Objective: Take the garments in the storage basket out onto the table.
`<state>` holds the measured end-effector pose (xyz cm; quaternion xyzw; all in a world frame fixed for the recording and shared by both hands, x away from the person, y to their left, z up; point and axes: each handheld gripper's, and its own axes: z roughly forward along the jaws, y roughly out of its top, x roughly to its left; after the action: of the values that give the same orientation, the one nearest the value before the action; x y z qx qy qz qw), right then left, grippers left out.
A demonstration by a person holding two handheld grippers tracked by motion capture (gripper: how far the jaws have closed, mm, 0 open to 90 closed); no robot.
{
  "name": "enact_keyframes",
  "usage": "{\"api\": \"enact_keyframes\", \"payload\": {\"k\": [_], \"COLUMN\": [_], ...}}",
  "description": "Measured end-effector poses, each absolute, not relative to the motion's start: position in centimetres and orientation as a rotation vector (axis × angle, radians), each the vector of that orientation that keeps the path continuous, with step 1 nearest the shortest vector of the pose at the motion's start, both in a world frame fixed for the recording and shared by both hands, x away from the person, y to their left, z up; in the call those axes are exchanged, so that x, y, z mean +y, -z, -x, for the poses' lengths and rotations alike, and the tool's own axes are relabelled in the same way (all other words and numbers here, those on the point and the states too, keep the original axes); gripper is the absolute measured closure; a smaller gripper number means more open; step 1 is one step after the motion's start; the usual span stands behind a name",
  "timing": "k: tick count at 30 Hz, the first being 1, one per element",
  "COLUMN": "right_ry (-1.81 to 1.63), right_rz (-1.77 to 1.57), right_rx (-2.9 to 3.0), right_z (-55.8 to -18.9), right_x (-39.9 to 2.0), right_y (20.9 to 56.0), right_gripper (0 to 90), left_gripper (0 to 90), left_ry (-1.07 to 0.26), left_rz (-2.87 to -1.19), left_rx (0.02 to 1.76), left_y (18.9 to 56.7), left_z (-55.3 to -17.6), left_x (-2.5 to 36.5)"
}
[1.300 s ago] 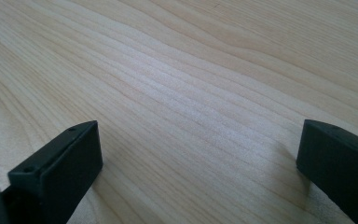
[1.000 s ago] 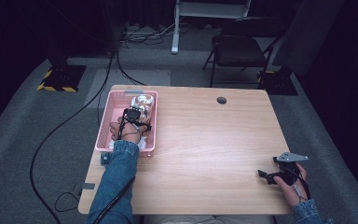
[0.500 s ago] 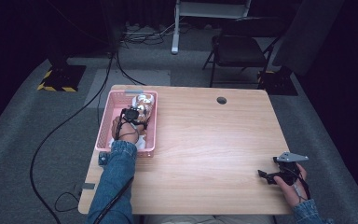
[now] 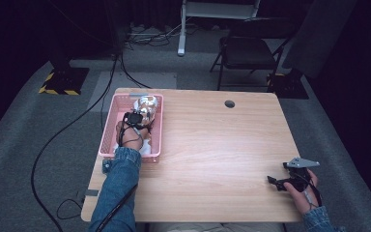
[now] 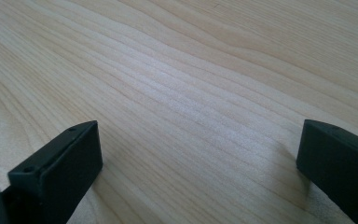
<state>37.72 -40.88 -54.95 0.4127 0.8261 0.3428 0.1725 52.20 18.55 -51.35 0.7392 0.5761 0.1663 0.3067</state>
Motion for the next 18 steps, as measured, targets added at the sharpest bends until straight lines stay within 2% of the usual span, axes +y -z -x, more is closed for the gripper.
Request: {"api": "enact_keyframes", "payload": {"k": [7, 18], "right_ry": [-0.972, -0.972], "right_rz": [-1.172, -1.172], "right_rx": [2.343, 2.343], "right_z": [-37.7, -37.7], "right_x": [-40.9, -40.9], "right_y": [54.9, 54.9], "right_gripper": [0.0, 0.1], "left_gripper": [58.3, 58.3], "left_ry": [-0.470, -0.527], "left_rz": [-1.890, -1.880], "left_rx": [1.485, 1.430], "left_y": [50.1, 47.3], "left_z": [-51.8, -51.0], "left_x": [18.5, 18.0]}}
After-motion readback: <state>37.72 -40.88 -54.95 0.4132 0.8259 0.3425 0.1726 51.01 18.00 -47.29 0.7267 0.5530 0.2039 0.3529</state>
